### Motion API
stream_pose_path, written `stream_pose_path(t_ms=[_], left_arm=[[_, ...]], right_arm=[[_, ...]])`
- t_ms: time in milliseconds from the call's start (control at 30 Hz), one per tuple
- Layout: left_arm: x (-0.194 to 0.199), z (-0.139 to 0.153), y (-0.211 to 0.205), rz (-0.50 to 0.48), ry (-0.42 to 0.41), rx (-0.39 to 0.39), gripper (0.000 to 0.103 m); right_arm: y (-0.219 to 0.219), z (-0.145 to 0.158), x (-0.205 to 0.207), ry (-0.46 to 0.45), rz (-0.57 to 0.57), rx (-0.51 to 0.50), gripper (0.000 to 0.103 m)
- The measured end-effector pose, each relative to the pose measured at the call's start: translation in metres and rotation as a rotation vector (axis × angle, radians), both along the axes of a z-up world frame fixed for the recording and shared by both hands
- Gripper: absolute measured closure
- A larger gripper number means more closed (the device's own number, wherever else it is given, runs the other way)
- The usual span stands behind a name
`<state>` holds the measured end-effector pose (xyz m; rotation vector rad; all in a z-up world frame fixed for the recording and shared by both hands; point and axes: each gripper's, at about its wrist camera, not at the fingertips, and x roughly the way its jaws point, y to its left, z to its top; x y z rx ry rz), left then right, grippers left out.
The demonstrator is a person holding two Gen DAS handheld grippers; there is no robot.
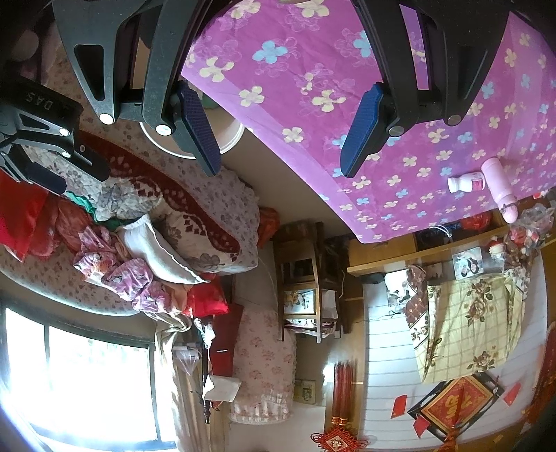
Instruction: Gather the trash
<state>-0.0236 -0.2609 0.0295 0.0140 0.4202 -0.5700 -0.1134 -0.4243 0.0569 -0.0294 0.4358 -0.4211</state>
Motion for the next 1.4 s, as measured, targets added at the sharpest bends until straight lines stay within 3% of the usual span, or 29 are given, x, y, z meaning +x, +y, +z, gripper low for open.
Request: stream_pose_path(t_ms=[533,1400], left_arm=[[0.004,-0.005,-0.002,-0.012,0.034,-0.001,0.032],[0.002,-0.011,-0.001,-0.012,0.000,0.002,0.032]], right_arm=[[-0.004,-0.003,-0.002,0.006,-0.001,0.005,0.012],[-0.009,-0.019,-0.007,0.020,-0.003,0.009,0.012]])
